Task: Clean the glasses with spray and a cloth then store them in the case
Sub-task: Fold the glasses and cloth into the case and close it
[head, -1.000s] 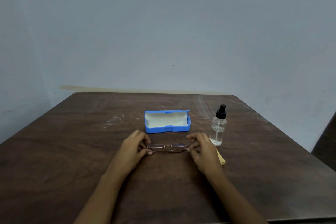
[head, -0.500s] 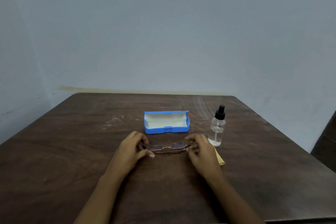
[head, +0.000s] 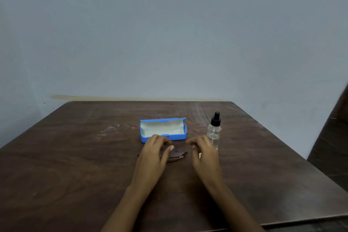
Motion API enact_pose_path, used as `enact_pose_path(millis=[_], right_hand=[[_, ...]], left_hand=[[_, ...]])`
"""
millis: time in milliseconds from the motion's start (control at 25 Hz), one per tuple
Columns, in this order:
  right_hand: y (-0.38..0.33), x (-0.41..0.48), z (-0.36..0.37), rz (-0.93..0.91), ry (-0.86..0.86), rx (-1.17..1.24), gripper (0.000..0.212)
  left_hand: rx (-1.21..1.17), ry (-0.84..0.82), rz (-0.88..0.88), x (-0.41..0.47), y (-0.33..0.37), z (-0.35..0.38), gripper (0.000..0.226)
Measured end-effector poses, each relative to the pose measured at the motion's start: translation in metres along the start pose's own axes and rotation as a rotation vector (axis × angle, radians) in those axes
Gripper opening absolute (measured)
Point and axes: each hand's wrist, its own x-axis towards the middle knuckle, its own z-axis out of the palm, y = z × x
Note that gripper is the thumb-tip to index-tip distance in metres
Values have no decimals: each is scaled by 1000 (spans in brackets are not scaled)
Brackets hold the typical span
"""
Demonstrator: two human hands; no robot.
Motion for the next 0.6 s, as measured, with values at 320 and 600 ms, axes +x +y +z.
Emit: enact_pose_path(millis=[320, 600], right_hand=[[33, 7, -39, 289, 23, -97, 20], [48, 4, -40, 490, -261, -270, 24]], left_hand=[[321, -223, 20, 23, 40, 63, 27], [473, -495, -26, 35, 46, 90, 24]])
